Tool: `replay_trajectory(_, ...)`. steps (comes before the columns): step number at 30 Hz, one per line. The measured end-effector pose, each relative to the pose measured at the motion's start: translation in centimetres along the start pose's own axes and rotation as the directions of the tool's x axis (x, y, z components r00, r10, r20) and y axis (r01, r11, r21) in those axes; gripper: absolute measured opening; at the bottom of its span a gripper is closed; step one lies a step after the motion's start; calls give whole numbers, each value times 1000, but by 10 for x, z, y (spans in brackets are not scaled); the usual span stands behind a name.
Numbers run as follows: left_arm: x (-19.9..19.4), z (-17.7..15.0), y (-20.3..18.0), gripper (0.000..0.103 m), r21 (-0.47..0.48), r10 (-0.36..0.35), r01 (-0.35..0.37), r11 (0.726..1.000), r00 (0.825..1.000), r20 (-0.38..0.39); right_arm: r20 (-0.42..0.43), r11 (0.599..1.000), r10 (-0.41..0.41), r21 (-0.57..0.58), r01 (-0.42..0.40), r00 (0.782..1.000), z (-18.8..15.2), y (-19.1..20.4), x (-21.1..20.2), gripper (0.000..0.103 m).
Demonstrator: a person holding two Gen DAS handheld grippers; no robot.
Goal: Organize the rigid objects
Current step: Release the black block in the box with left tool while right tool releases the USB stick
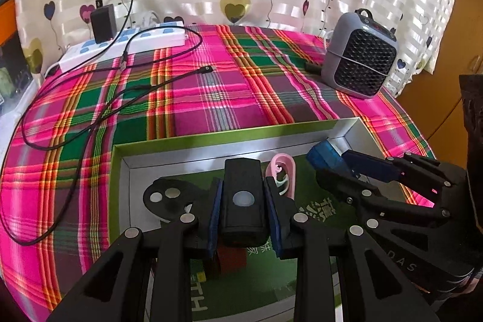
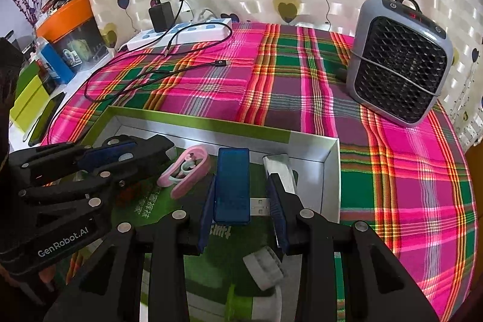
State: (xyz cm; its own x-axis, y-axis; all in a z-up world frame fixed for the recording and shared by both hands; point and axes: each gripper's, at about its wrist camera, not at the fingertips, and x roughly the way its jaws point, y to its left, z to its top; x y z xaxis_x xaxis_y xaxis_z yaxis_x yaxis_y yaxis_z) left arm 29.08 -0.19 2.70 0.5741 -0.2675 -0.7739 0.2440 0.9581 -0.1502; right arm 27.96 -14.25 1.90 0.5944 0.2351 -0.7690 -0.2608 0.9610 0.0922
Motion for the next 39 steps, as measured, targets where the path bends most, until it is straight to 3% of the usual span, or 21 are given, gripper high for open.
replay_trajectory(39,11,-2,-3,26,18,31,-31,999,999,-15,8,1000,-17,-2,17,1000,1,2,10,35)
